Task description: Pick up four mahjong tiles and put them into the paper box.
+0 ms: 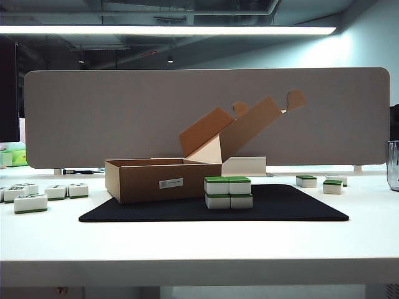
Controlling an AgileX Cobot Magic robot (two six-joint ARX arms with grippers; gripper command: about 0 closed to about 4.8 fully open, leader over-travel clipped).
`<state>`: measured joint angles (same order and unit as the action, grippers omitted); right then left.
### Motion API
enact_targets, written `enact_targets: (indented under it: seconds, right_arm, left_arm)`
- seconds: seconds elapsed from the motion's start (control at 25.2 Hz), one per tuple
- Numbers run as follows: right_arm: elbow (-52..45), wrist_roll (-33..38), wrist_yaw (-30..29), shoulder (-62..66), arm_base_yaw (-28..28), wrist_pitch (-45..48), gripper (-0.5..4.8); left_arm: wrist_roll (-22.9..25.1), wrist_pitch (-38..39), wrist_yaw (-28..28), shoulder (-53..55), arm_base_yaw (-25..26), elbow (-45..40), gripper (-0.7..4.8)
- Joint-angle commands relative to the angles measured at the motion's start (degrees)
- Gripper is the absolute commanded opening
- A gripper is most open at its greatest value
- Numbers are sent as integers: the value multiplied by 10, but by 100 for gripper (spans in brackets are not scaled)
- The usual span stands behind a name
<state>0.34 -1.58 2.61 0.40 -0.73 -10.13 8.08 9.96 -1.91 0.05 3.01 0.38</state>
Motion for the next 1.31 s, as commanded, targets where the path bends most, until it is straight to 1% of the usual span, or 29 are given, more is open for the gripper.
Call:
enact_targets:
  seconds: [0.04,0.75,1.15,1.23,1.31]
  right_arm:
    - [0,-2,2,-5,0,9,-1]
    - [4,0,0,-5,0,16,-1]
    - [96,4,0,-5,0,9,-1]
    - [123,17,0,-5,0,5,-2]
    - [170,22,0,-5,0,-21,-1]
  left_arm:
    - [-2,6,-5,0,0,0,-6]
    - [-2,6,-5,0,0,0,-6]
    - [-2,6,-5,0,0,0,-6]
    - [-2,6,-5,0,0,0,-6]
    - [-2,6,-5,0,0,0,-6]
